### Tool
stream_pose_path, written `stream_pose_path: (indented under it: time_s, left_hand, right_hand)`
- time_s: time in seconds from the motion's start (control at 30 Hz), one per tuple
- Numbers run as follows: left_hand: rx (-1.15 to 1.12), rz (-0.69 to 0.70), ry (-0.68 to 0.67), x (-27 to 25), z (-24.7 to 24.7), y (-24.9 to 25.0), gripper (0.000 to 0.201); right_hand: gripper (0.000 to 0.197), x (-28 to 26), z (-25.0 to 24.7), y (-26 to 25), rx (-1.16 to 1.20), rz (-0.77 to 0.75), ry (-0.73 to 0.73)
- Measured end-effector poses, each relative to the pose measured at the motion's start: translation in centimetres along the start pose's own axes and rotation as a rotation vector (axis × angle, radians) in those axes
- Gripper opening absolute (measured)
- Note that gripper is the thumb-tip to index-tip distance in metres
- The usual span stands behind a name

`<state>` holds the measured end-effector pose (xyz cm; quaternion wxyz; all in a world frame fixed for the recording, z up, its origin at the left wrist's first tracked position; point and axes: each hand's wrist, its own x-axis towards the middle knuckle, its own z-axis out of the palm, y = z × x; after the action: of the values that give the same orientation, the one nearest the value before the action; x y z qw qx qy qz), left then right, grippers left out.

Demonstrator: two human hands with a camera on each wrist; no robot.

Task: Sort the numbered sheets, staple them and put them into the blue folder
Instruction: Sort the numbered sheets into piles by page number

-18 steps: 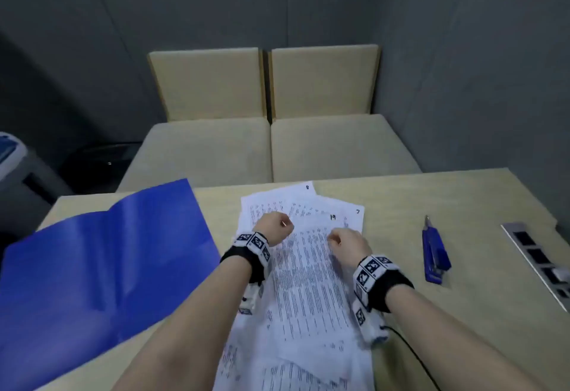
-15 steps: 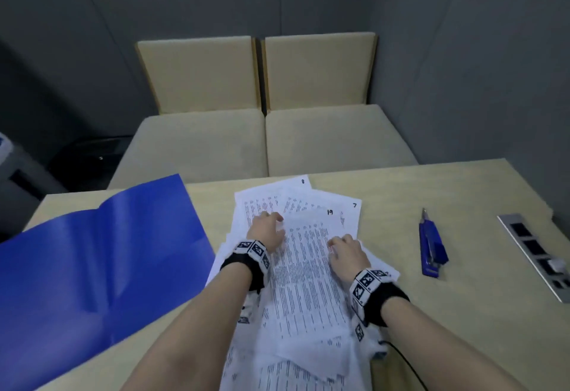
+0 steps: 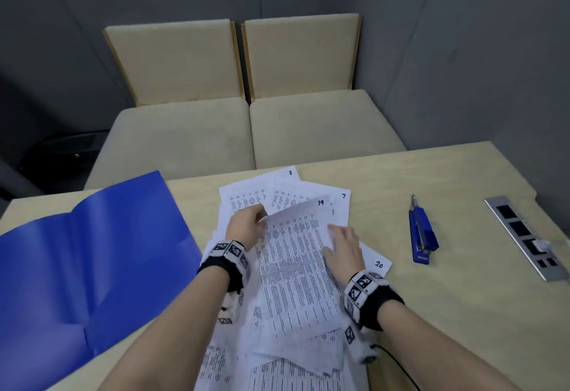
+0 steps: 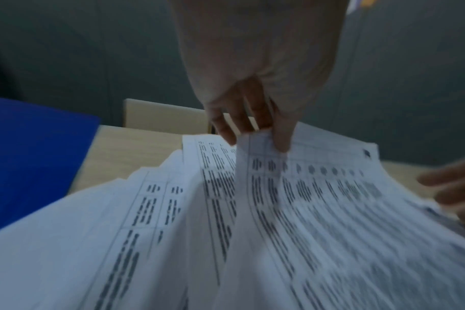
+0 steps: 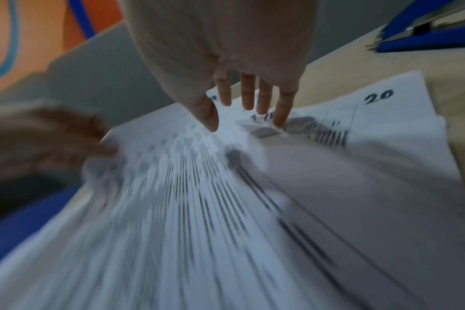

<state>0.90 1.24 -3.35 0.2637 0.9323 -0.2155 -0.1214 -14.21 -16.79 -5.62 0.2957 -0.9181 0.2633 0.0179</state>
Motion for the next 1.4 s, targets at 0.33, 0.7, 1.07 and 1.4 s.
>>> stream_pose_path:
  time_s: [0.33, 0.7, 1.07, 1.4]
  left_hand:
    - [-0.167, -0.031, -0.303, -3.0, -2.3, -0.9, 0.012]
    - [-0.414, -0.459, -0.205, -7.4, 2.6, -4.5, 0.045]
    - [-0.445, -0.431, -0.222, -7.6, 2.6, -4.9, 0.031]
    - [-0.496, -0.425, -0.262, -7.5, 0.9, -4.6, 0.025]
  right_hand:
    - [0.019, 2.0, -3.0, 1.2, 0.366, 0.152, -0.075]
    - [0.018, -0.7, -0.4, 3.5, 0.688, 0.333, -0.132]
    - [0.033, 3.5, -3.2, 3.7, -0.058, 0.174, -0.011]
    - [0.004, 2.8, -4.2, 1.9, 0.317, 0.181, 0.159]
